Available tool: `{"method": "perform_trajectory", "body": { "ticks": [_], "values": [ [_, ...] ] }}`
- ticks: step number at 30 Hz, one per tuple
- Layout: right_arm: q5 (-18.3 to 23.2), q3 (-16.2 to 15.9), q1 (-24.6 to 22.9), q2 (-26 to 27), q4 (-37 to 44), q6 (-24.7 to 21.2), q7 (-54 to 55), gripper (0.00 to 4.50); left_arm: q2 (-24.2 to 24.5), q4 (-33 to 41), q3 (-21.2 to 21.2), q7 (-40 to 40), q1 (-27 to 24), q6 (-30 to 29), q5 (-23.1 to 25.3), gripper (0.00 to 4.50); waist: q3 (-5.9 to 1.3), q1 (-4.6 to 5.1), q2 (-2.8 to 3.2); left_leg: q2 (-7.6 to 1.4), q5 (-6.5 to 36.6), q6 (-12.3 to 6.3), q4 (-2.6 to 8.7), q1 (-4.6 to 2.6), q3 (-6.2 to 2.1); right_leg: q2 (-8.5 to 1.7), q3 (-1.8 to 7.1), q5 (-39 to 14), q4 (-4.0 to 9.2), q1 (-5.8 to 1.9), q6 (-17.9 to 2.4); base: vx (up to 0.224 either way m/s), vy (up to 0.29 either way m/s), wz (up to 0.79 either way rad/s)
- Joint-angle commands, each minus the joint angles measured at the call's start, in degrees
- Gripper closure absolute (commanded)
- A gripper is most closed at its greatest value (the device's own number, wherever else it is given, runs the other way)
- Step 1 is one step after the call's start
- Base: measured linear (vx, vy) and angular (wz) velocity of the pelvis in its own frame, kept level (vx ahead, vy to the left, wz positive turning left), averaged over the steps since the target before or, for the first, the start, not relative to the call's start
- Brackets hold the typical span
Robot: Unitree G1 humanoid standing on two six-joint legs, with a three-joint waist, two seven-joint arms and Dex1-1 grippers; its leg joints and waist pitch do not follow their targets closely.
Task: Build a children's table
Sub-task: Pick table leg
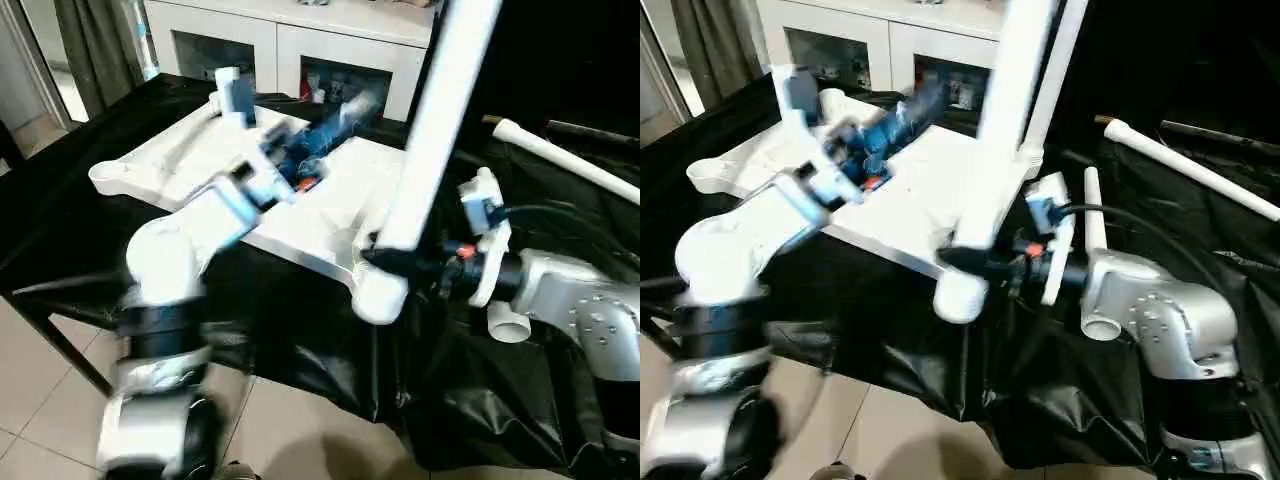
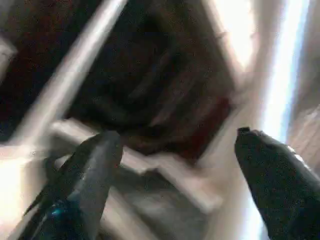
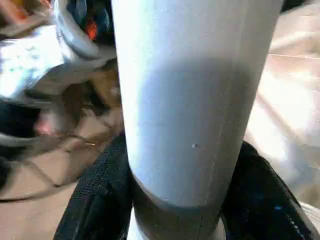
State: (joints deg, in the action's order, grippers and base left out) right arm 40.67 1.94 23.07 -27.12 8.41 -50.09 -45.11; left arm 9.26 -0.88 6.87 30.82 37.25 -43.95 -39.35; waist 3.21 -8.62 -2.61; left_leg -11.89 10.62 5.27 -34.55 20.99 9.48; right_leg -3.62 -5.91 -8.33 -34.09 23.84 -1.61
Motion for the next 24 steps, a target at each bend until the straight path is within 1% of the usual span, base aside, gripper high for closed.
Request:
{"method": "perform_trajectory", "body": {
  "ticks": [1, 2, 3, 4, 5, 6, 7, 8, 9, 10, 11, 12, 13, 14, 15, 16, 17, 18, 19, 20, 21, 22, 23, 24],
  "values": [
    [-8.4, -1.5, -0.5, 0.7, -0.6, 4.2, 7.7, 2.61, 3.7, 4.4, -7.2, -2.9, -2.4, 3.3, 10.0, 0.37, -4.4, -0.13, 0.27, -1.28, 6.1, 0.19, 3.85, -0.39, -0.38, -4.1, 2.74, -21.0, 4.34, -3.44, 0.6, 0.0, 0.0, 0.0],
    [-10.3, -1.7, -0.5, 1.5, -1.0, 5.3, 10.2, 2.61, 3.9, 5.1, -7.3, -4.5, -3.2, 3.3, 10.9, 0.37, -4.36, 0.32, 0.35, -1.22, 5.8, 1.47, 3.9, -0.1, -0.41, -4.12, 2.76, -20.3, 4.04, -3.5, 0.3, 0.0, 0.0, 0.0],
    [-12.4, -1.4, -0.4, 3.5, -1.7, 6.9, 14.6, 2.61, 3.7, 5.7, -6.4, -7.7, -4.1, 3.8, 11.9, 0.37, -4.46, 0.33, 0.92, -0.91, 6.3, 2.05, 3.78, -0.37, -0.26, -4.15, 2.72, -20.2, 4.1, -3.51, -0.6, 0.0, 0.0, 0.0],
    [-13.7, -0.4, -0.1, 5.7, -2.5, 8.3, 18.8, 2.61, 3.8, 5.9, -6.1, -10.6, -5.0, 5.6, 14.2, 0.37, -4.46, 0.61, 0.78, -1.06, 6.5, 2.07, 3.79, -0.33, -0.28, -4.19, 2.81, -19.5, 4.17, -3.43, -1.2, 0.0, 0.0, 0.0],
    [-14.3, 0.2, 0.0, 7.0, -2.9, 9.0, 21.0, 2.61, 3.9, 6.0, -6.0, -12.2, -5.5, 6.7, 15.6, 0.37, -4.37, 0.85, 0.61, -0.89, 7.5, 2.1, 3.84, -0.34, -0.21, -4.01, 2.66, -19.5, 4.18, -3.41, -1.8, 0.0, 0.0, 0.0],
    [-15.0, 1.5, 0.1, 9.7, -3.3, 11.1, 25.0, 2.61, 4.8, 5.9, -6.9, -14.4, -7.0, 10.4, 19.9, 0.37, -4.42, 0.82, 0.79, -0.8, 8.1, 1.99, 3.83, -0.34, -0.21, -3.94, 2.61, -19.9, 4.23, -3.56, -1.8, 0.0, 0.0, 0.0],
    [-17.2, 1.5, -0.1, 12.0, -3.3, 13.3, 29.4, 2.61, 4.7, 6.0, -6.1, -18.0, -8.9, 12.7, 23.0, 0.37, -4.36, 1.01, 0.67, -0.89, 8.7, 1.75, 3.94, -0.38, -0.21, -3.91, 2.7, -20.0, 4.38, -3.36, -1.2, 0.0, 0.0, 0.0],
    [-19.9, 1.3, -0.8, 13.8, -2.8, 15.7, 33.6, 2.61, 4.1, 6.3, -5.2, -20.6, -10.8, 15.6, 25.8, 0.37, -4.26, 1.23, 0.64, -0.87, 9.1, 2.04, 4.08, -0.24, -0.32, -3.9, 2.59, -21.0, 4.46, -3.44, -0.5, 0.0, 0.0, 0.0],
    [-21.6, 1.2, -1.2, 14.9, -2.5, 17.2, 36.2, 2.61, 3.7, 6.5, -4.6, -22.2, -12.0, 17.3, 27.4, 0.37, -4.33, 1.34, 0.78, -0.88, 9.4, 2.21, 4.05, -0.4, -0.33, -3.88, 2.64, -21.2, 4.41, -3.33, 0.1, 0.0, 0.0, 0.0],
    [-23.2, 0.9, -1.9, 15.4, -2.0, 17.9, 38.1, 2.61, 3.5, 7.0, -4.4, -23.5, -13.2, 19.2, 28.7, 0.37, -4.41, 1.27, 0.86, -0.95, 9.1, 2.33, 4.1, -0.41, -0.4, -3.94, 2.71, -20.6, 4.34, -3.36, 0.3, 0.0, 0.0, 0.0],
    [-23.3, 0.8, -2.0, 15.5, -2.0, 18.0, 38.3, 2.61, 3.4, 7.1, -4.4, -23.6, -13.3, 19.4, 28.8, 0.37, -4.39, 1.44, 0.82, -0.91, 9.0, 2.45, 4.14, -0.35, -0.37, -3.74, 2.77, -19.1, 4.15, -3.33, 0.4, 0.0, 0.0, 0.0],
    [-24.2, 0.8, -2.5, 15.7, -1.7, 18.2, 39.1, 2.61, 3.9, 7.9, -5.0, -24.1, -14.4, 20.9, 30.2, 0.37, -4.41, 1.4, 0.98, -0.94, 9.6, 2.29, 4.11, -0.58, -0.36, -3.68, 2.86, -18.3, 4.13, -3.2, 0.4, 0.0, 0.0, 0.0],
    [-25.1, 0.6, -4.8, 16.5, -1.1, 21.6, 38.6, 2.61, 2.8, 9.9, -5.1, -25.1, -17.7, 23.1, 30.6, 0.37, -4.44, 1.27, 1.13, -0.95, 10.1, 2.14, 4.12, -0.66, -0.34, -3.7, 2.88, -18.0, 4.13, -3.09, 0.3, 0.0, 0.0, 0.0],
    [-25.0, 0.7, -5.6, 17.0, -1.0, 22.9, 37.9, 2.61, 2.1, 10.5, -5.0, -25.3, -18.8, 23.8, 30.4, 0.37, -4.2, 1.32, 1.38, -1.13, 11.7, 1.93, 4.31, -0.41, -0.4, -3.96, 2.92, -18.1, 4.38, -3.15, -0.2, 0.0, 0.0, 0.0],
    [-25.4, 0.3, -6.1, 17.2, -1.2, 23.8, 37.6, 2.61, 1.7, 10.7, -5.2, -25.0, -19.9, 25.2, 30.5, 0.37, -4.18, 1.26, 1.17, -0.93, 12.8, 1.59, 4.28, -0.46, -0.32, -3.81, 2.82, -19.3, 4.58, -3.11, -0.2, 0.0, 0.0, 0.0],
    [-26.1, -0.2, -6.4, 17.5, -1.7, 24.6, 37.9, 2.61, 1.6, 10.5, -5.7, -24.8, -20.8, 26.7, 30.7, 0.37, -4.2, 1.31, 1.11, -0.85, 13.0, 1.39, 4.28, -0.49, -0.31, -3.74, 2.83, -19.7, 4.62, -3.13, 0.0, 0.0, 0.0, 0.0],
    [-26.5, -0.4, -6.6, 17.7, -2.1, 25.3, 38.1, 2.61, 1.6, 10.2, -6.0, -24.8, -21.4, 27.8, 31.1, 0.37, -4.06, 1.32, 1.26, -0.84, 13.7, 1.15, 4.33, -0.55, -0.31, -3.7, 2.85, -20.7, 4.85, -2.91, 0.3, 0.0, 0.0, 0.0],
    [-26.9, -0.7, -6.7, 17.8, -2.4, 25.9, 38.3, 2.61, 1.5, 9.9, -6.2, -24.9, -21.9, 28.7, 31.4, 0.37, -3.96, 1.36, 1.2, -0.81, 14.3, 1.01, 4.42, -0.56, -0.36, -3.69, 2.77, -21.7, 5.05, -2.89, 0.6, 0.0, 0.0, 0.0],
    [-27.4, -0.9, -7.2, 18.5, -3.0, 27.8, 38.5, 2.61, 0.8, 9.2, -5.9, -25.1, -22.7, 30.7, 31.3, 0.37, -4.0, 1.44, 1.05, -0.74, 14.9, 1.01, 4.35, -0.64, -0.37, -3.67, 2.72, -23.1, 5.13, -2.87, 1.2, 0.0, 0.0, 0.0],
    [-27.6, -1.4, -7.5, 18.8, -3.2, 28.9, 38.4, 2.61, 0.1, 8.6, -5.2, -25.8, -23.1, 31.6, 31.2, 0.37, -3.89, 1.6, 1.12, -0.7, 15.4, 0.96, 4.36, -0.62, -0.35, -3.78, 2.68, -24.5, 5.44, -2.76, 1.5, 0.0, 0.0, 0.0],
    [-27.6, -2.3, -8.0, 19.1, -3.5, 29.9, 38.2, 2.61, -0.8, 7.7, -4.4, -26.8, -23.4, 33.2, 31.6, 0.37, -3.77, 1.94, 0.93, -0.6, 16.2, 0.83, 4.35, -0.55, -0.37, -3.7, 2.53, -26.0, 5.65, -2.79, 2.1, 0.0, 0.0, 0.0],
    [-28.2, -2.8, -8.2, 19.0, -3.8, 29.4, 38.5, 2.61, -0.5, 7.3, -4.6, -26.9, -23.4, 33.4, 32.4, 0.37, -3.8, 2.11, 0.59, -0.54, 16.2, 0.66, 4.3, -0.52, -0.33, -3.64, 2.45, -26.7, 5.78, -2.81, 2.5, 0.0, 0.0, 0.0],
    [-28.2, -2.8, -8.2, 19.0, -3.8, 29.4, 38.5, 2.61, -0.5, 7.3, -4.6, -26.9, -23.4, 33.4, 32.4, 0.37, -3.84, 2.31, 0.83, -0.54, 16.1, 0.49, 4.31, -0.6, -0.46, -3.61, 2.48, -26.8, 5.73, -2.76, 2.9, 0.0, 0.0, 0.0],
    [-28.2, -2.8, -8.2, 19.0, -3.8, 29.4, 38.5, 2.61, -0.5, 7.3, -4.6, -26.9, -23.4, 33.4, 32.4, 0.37, -3.85, 2.5, 0.84, -0.55, 16.0, 0.45, 4.28, -0.53, -0.48, -3.57, 2.51, -26.7, 5.66, -2.74, 2.9, 0.0, 0.0, 0.0]
  ]
}}
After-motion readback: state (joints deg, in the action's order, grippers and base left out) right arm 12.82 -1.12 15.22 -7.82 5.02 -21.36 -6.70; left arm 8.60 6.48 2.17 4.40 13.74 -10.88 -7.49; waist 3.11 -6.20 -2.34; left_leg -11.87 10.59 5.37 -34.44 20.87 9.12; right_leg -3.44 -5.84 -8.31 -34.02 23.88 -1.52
